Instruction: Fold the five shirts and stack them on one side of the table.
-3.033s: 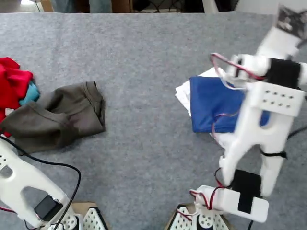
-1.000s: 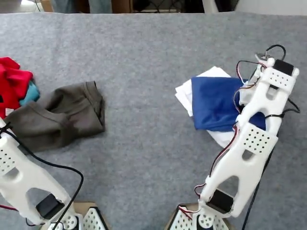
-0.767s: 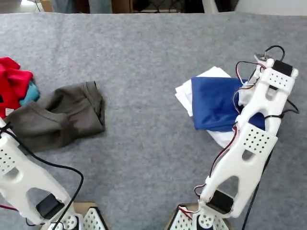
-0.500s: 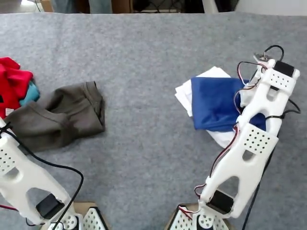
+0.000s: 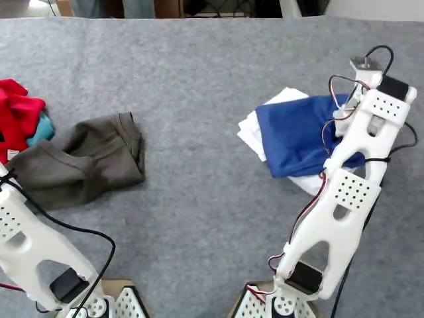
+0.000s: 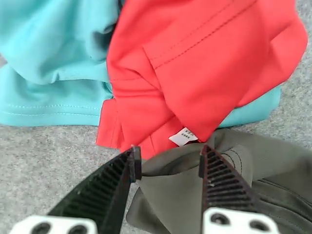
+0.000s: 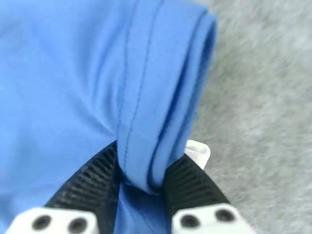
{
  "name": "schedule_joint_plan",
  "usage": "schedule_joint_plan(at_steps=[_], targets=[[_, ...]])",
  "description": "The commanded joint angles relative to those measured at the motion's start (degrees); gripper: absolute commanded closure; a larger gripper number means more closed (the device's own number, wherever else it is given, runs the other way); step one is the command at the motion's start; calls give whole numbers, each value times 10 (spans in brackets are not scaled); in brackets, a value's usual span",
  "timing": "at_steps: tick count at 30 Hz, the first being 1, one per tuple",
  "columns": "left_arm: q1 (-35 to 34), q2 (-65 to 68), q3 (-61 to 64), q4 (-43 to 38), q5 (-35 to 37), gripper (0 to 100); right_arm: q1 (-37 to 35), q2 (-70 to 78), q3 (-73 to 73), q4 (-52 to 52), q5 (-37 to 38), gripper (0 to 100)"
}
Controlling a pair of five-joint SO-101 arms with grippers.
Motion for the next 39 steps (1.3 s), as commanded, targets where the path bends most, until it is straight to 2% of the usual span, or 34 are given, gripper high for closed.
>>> schedule_joint_plan(at_steps=[1,9,24,39], targets=[[1,-37,0,1,-4,787,-5,-34,-51,-28,8,983],[-3,-40,0,1,-4,787,23,-34,-56,-126,8,983],[-6,-45,0,1,-4,787,72,7,-50,-177,53,983],[-5,-45,0,1,-4,787,100,17,-49,-223,55,981]])
